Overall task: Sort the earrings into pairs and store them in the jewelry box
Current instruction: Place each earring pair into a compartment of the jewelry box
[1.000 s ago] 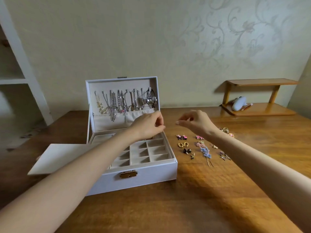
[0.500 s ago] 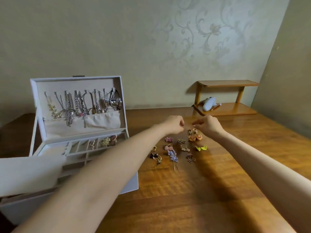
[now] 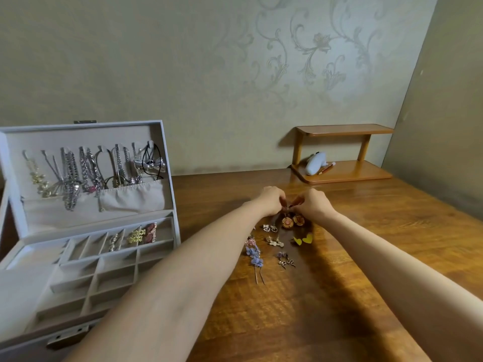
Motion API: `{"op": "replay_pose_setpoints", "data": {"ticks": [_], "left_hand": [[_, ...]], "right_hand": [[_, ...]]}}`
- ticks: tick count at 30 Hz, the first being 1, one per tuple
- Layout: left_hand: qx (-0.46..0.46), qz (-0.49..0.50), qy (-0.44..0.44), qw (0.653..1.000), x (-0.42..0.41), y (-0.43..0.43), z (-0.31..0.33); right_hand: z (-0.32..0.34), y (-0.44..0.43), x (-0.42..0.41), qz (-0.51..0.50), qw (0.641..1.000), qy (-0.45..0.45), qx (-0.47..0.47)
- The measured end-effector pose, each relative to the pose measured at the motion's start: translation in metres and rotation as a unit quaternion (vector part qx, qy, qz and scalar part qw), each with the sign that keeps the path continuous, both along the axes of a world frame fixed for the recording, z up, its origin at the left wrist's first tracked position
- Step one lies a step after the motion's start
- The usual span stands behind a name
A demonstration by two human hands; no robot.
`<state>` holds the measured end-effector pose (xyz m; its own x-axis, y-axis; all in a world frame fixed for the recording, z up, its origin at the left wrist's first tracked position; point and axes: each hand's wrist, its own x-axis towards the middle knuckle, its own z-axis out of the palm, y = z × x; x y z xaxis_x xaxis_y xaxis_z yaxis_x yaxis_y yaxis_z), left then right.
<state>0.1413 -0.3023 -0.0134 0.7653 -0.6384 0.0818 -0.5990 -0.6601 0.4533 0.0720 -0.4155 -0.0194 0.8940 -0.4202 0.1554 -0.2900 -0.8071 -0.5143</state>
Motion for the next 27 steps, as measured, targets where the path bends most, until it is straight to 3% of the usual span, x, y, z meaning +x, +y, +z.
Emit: {"op": "replay_pose_setpoints", "data": {"ticks": [5,9,12,20,27], "left_hand": [[-0.006,0.009,-0.011,1.000,-0.002,0.004,0.000],[-0.061,-0.005,-0.022,0.998,-0.007,0.022,0.018],[-0.111,-0.021,0.020,0.993,-0.011,0.053,0.042],[-0.206,0.018,0.090,0.974,-0.018,0.163,0.072],[-0.163,0.050,0.076,0.982,-0.040,0.261,0.083]], "right_hand": [[-0.001,0.006,-0.002,0.005,0.999,-0.047,0.025],[0.012,0.014,-0.010,0.030,0.988,-0.104,0.113],[0.027,0.027,-0.017,0.085,0.969,-0.120,0.196],[0.053,0.109,-0.024,0.186,0.939,-0.113,0.267],[0.063,0.188,-0.018,0.248,0.943,-0.097,0.201]]}}
